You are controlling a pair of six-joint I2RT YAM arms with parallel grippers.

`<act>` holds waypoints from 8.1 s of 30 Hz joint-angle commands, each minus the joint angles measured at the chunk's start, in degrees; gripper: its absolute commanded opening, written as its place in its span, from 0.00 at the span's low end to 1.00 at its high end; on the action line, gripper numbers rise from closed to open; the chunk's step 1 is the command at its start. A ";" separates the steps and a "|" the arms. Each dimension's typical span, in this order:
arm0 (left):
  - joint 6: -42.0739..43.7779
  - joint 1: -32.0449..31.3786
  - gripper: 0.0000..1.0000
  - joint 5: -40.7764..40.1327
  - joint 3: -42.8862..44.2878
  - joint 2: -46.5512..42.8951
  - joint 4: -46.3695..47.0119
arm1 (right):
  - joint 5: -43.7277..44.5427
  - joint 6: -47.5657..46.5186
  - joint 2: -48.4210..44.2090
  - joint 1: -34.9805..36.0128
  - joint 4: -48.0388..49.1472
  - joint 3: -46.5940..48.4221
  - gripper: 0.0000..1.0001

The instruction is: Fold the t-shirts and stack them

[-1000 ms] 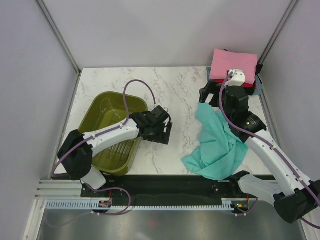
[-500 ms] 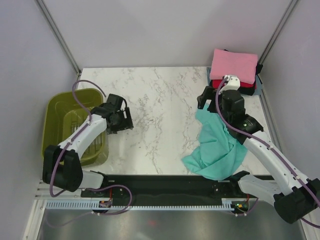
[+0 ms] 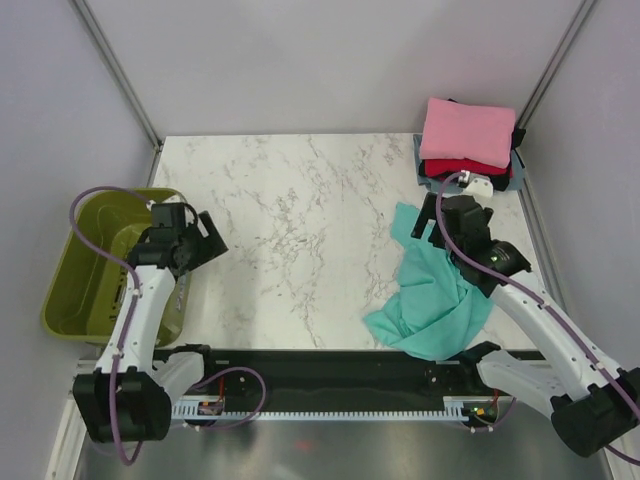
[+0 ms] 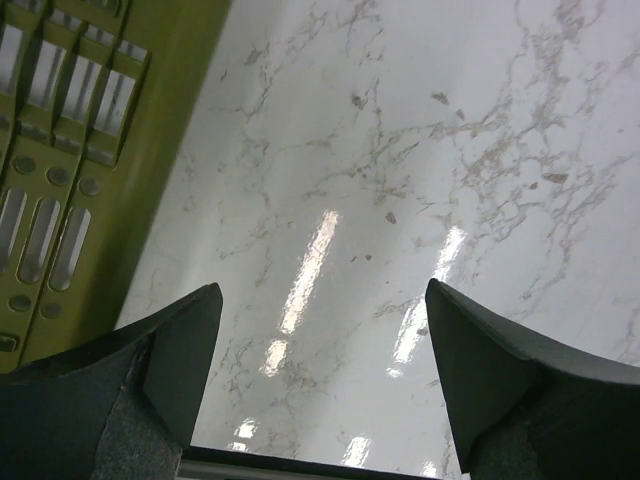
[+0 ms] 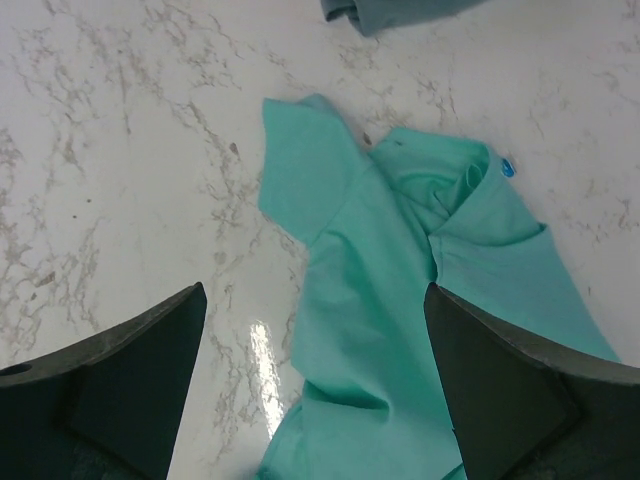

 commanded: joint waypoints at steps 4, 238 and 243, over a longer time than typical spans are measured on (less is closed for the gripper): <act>-0.81 3.49 0.90 7.11 -2.21 -11.03 3.10 | -2.43 10.90 -4.18 -0.14 -8.32 -8.59 0.96; -0.35 -51.43 0.55 7.82 1.22 11.96 33.07 | 11.87 -16.17 -24.93 -16.22 -9.80 17.60 0.00; -1.50 -57.22 0.55 8.00 1.83 19.69 39.91 | 15.03 -14.40 -20.29 -16.23 -14.99 15.65 0.00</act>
